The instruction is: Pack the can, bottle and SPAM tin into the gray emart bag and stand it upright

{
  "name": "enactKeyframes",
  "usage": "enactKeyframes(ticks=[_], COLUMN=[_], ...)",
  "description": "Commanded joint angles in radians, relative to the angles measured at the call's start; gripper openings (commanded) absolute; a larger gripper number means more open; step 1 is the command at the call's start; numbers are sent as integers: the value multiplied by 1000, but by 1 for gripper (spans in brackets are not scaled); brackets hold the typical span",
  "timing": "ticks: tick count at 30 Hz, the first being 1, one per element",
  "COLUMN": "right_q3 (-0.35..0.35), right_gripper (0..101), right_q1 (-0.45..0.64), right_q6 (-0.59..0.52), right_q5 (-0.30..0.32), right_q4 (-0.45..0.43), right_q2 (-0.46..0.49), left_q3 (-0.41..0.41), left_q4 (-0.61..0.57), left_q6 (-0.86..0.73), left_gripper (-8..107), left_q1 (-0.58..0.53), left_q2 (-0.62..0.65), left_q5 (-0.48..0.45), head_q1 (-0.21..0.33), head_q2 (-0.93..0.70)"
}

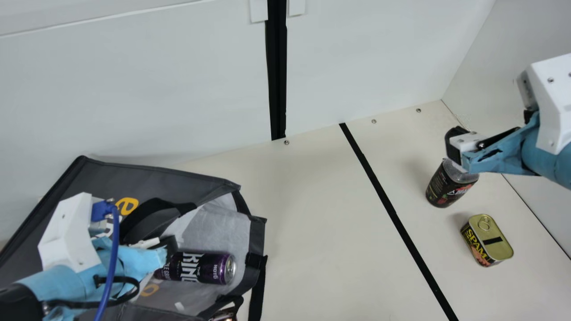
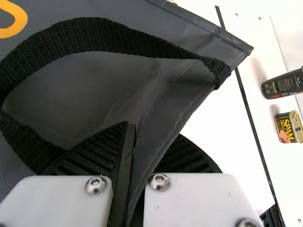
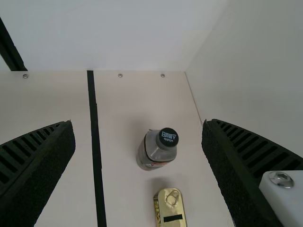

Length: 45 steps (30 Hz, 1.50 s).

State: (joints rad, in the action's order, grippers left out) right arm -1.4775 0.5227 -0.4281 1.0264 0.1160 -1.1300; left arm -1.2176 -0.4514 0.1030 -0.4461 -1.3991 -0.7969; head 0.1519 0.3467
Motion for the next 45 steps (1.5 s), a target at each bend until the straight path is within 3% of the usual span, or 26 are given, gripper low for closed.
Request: enactKeyframes(ticks=[1, 10, 19, 28, 45], right_q3=[-17, -78, -143, -105, -93], right_gripper=[95, 95, 95, 95, 95], right_q1=[-3, -24, -47, -45, -8], right_q6=[38, 152, 233, 265, 249], right_q5=[9, 78, 191, 194, 194], right_q4=[-30, -123, -160, -154, -98], right_q2=[3, 17, 31, 59, 65], left_q3=[0, 0, 0, 0, 0], left_q4=[0, 0, 0, 0, 0], left_q6=[0, 0, 0, 0, 0], left_gripper=[-8, -8, -8, -8, -8], left_q1=[0, 0, 0, 0, 0], left_q2=[0, 0, 0, 0, 0], left_q5=[0, 0, 0, 0, 0], head_q1=[23, 23, 23, 23, 23], head_q2=[2, 2, 2, 2, 2])
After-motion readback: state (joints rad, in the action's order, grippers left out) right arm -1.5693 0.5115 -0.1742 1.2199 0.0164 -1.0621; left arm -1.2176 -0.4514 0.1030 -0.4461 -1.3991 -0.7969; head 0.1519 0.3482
